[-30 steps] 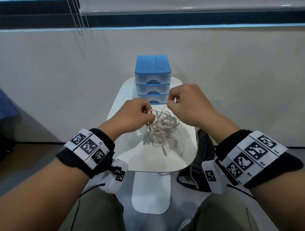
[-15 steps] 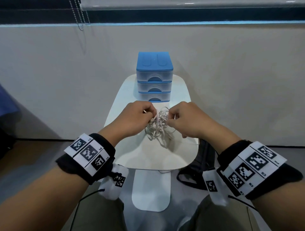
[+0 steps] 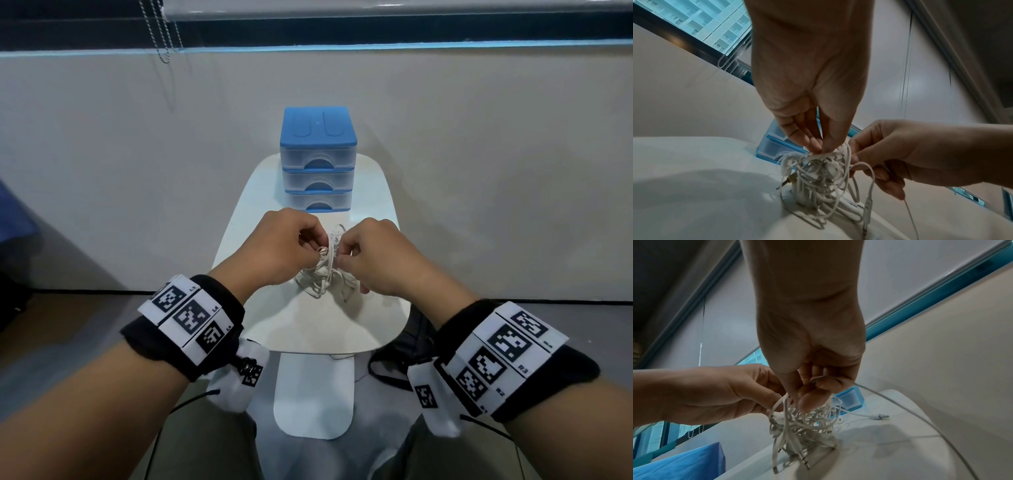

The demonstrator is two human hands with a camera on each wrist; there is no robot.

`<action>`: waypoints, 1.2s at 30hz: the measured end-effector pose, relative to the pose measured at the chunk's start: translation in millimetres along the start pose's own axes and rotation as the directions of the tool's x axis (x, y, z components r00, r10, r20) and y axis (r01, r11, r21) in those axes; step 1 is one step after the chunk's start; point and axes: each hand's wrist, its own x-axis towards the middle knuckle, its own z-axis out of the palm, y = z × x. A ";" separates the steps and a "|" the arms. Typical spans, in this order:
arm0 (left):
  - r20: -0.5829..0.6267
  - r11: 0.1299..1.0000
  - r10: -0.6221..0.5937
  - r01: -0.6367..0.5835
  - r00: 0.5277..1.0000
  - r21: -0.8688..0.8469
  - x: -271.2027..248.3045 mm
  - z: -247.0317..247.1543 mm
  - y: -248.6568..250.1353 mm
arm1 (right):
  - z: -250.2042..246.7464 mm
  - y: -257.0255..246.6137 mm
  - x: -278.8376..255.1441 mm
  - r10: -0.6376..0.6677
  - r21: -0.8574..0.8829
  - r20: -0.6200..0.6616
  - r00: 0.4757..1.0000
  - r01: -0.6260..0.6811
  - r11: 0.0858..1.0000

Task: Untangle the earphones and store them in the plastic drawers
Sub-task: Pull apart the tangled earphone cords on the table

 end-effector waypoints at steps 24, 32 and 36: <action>-0.230 0.942 -0.010 -0.068 0.973 -0.329 -3.1 -7.2 7.3 | -0.7 13.7 4.7 -0.070 0.347 -0.116 0.991 0.107 0.932; 0.104 0.976 0.004 0.019 0.995 -0.218 -8.6 11.9 -2.4 | -18.1 -16.1 9.7 0.079 0.522 -0.222 0.972 0.051 0.851; 0.071 0.997 0.017 -0.012 0.997 -0.072 -6.0 15.5 -5.8 | -46.7 -34.5 8.0 0.068 0.566 -0.150 0.986 0.030 0.824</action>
